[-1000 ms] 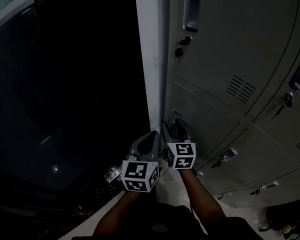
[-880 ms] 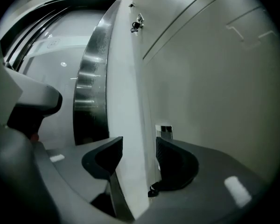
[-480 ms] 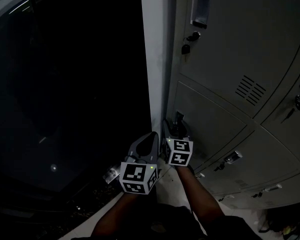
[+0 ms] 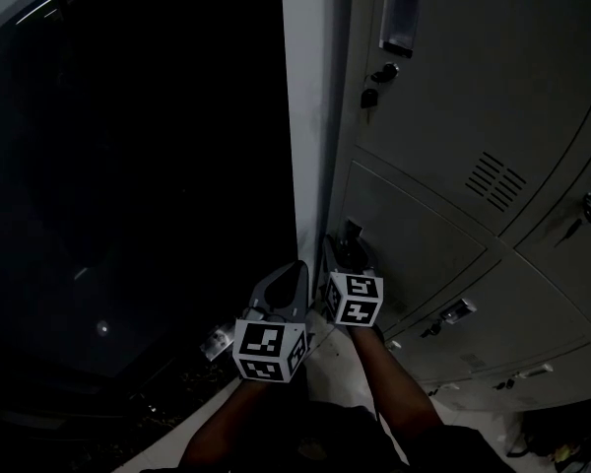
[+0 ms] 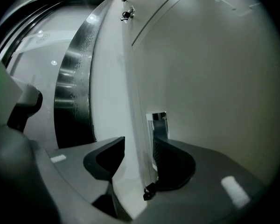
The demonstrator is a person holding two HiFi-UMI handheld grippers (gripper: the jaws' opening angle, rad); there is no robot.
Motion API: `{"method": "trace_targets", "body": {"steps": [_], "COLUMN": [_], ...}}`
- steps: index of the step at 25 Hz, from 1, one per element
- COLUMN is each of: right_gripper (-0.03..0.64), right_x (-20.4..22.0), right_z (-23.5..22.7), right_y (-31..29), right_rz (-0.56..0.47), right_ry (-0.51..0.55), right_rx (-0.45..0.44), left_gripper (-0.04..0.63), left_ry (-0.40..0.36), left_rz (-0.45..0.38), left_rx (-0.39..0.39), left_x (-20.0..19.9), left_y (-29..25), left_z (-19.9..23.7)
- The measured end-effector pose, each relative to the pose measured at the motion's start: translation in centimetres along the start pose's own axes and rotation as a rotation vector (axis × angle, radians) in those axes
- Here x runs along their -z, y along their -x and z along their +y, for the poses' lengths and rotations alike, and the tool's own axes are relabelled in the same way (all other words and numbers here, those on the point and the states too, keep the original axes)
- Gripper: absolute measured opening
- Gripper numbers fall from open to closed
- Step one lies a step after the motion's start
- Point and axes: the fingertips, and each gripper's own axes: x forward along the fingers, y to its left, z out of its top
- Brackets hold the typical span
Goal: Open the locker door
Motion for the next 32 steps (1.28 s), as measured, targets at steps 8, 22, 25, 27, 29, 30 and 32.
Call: {"method": "trace_targets", "body": {"steps": [8, 22, 25, 27, 29, 30, 32], "right_gripper": [0.152, 0.08, 0.074, 0.074, 0.074, 0.072, 0.064], "right_x": [0.5, 1.5, 1.6, 1.8, 2.0, 2.1, 2.5], "right_z": [1.6, 5.3, 6.2, 6.7, 7.1, 7.3, 7.7], "right_y": [1.7, 6.7, 8.2, 9.1, 10.0, 10.6, 12.0], "right_rz": [0.049, 0.109, 0.12, 0.13, 0.136, 0.142, 0.163], "right_ry": [0.003, -0.007, 0.0, 0.011, 0.021, 0.024, 0.021], "right_rx": [-0.051, -0.141, -0.161, -0.172, -0.181, -0.184, -0.187], "left_gripper": [0.005, 0.005, 0.005, 0.005, 0.005, 0.005, 0.005], "left_ry": [0.014, 0.032, 0.024, 0.026, 0.03, 0.031, 0.04], "left_rz": [0.026, 0.051, 0.058, 0.061, 0.064, 0.068, 0.085], "left_rx": [-0.033, -0.068, -0.071, -0.072, -0.07, -0.069, -0.067], "left_x": [-0.6, -1.0, -1.2, -1.2, -1.3, -1.3, -1.2], "left_y": [1.8, 4.4, 5.3, 5.8, 6.2, 6.5, 7.4], "left_z": [-0.3, -1.6, -2.3, -2.7, -3.1, -3.4, -4.1]}}
